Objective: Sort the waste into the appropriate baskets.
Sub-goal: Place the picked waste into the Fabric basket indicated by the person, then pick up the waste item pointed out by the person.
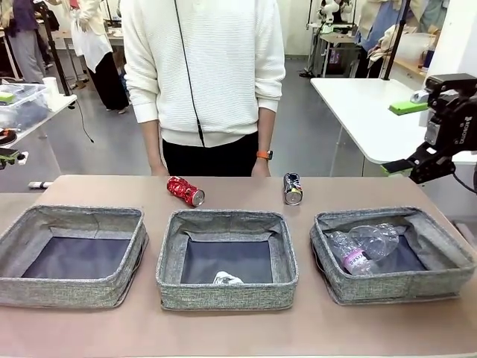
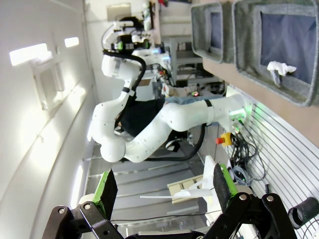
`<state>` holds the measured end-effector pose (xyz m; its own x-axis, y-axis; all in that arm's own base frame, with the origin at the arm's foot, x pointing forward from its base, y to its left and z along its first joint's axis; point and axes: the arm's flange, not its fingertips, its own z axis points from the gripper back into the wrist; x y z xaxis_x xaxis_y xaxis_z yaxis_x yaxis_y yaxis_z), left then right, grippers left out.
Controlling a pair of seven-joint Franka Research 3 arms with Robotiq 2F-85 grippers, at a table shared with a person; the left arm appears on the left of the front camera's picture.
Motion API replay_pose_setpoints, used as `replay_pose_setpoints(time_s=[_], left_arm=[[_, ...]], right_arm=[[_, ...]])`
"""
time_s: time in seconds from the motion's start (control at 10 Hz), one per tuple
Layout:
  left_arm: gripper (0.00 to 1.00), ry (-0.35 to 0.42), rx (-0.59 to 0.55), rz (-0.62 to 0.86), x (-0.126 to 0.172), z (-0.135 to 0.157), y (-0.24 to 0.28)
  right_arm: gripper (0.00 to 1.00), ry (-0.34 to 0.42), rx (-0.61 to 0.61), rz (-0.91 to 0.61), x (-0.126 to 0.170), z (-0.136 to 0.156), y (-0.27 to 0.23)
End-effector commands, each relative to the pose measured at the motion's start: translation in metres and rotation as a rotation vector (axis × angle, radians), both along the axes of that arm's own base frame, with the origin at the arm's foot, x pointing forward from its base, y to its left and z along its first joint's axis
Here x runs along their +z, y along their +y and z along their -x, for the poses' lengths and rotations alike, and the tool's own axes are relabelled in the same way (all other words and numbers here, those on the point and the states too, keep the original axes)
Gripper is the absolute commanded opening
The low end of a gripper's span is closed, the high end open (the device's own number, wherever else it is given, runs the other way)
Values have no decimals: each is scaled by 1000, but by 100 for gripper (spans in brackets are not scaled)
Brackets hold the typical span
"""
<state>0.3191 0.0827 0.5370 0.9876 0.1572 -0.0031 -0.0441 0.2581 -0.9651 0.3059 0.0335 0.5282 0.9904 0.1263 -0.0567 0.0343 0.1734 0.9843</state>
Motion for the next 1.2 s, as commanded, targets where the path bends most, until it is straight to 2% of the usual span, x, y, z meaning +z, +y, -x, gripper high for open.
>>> replay_pose_setpoints(time_s=[0.0, 1.1], left_arm=[[100, -11, -16, -14, -2, 1, 5], [100, -11, -16, -14, -2, 1, 5]], right_arm=[[100, -23, 4, -23, 3, -2, 1], [100, -23, 4, -23, 3, -2, 1]])
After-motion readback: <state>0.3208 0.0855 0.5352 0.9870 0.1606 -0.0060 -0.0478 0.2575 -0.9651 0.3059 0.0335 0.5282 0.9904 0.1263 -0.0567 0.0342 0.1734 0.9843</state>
